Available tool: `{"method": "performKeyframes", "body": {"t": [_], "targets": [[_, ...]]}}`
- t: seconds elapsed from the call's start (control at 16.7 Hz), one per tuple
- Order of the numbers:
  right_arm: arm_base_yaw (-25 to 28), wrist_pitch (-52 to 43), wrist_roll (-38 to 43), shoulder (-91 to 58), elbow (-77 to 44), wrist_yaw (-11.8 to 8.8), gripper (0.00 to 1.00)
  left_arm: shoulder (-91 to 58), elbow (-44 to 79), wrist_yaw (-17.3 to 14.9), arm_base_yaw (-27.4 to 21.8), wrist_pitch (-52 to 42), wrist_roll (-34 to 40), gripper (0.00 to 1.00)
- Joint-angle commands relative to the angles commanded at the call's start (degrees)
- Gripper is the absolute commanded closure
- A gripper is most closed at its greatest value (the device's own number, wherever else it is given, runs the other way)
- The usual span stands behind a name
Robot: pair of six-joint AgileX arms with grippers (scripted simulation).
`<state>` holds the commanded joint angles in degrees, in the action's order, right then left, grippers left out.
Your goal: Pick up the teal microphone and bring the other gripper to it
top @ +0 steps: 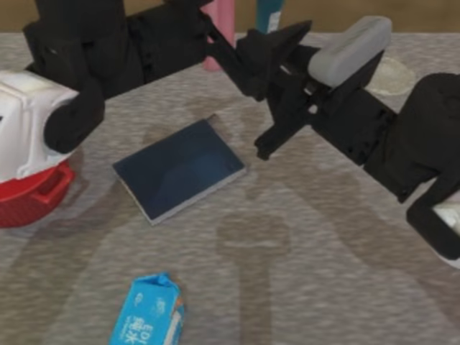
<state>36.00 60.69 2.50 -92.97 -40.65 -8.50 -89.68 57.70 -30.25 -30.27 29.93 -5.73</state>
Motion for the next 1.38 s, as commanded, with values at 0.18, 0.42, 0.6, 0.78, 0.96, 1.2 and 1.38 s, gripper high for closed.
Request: {"method": "performKeyframes", "body": {"t": [0.18, 0.42, 0.6, 0.78, 0.96, 1.2, 1.38], "targets": [[0.0, 0.0, 0.0, 0.0, 0.0, 0.0, 1.0, 0.0, 0.0, 0.0, 0.0, 0.0, 0.0, 0.15], [0.0, 0.0, 0.0, 0.0, 0.0, 0.0, 1.0, 0.0, 0.0, 0.0, 0.0, 0.0, 0.0, 0.45], [0.0, 0.0, 0.0, 0.0, 0.0, 0.0, 1.0, 0.0, 0.0, 0.0, 0.0, 0.0, 0.0, 0.68], [0.0, 0.0, 0.0, 0.0, 0.0, 0.0, 1.0, 0.0, 0.0, 0.0, 0.0, 0.0, 0.0, 0.9], [0.0, 0.0, 0.0, 0.0, 0.0, 0.0, 1.0, 0.0, 0.0, 0.0, 0.0, 0.0, 0.0, 1.0], [0.0, 0.0, 0.0, 0.0, 0.0, 0.0, 1.0, 0.0, 0.0, 0.0, 0.0, 0.0, 0.0, 1.0], [0.0, 0.0, 0.0, 0.0, 0.0, 0.0, 1.0, 0.0, 0.0, 0.0, 0.0, 0.0, 0.0, 1.0]]}}
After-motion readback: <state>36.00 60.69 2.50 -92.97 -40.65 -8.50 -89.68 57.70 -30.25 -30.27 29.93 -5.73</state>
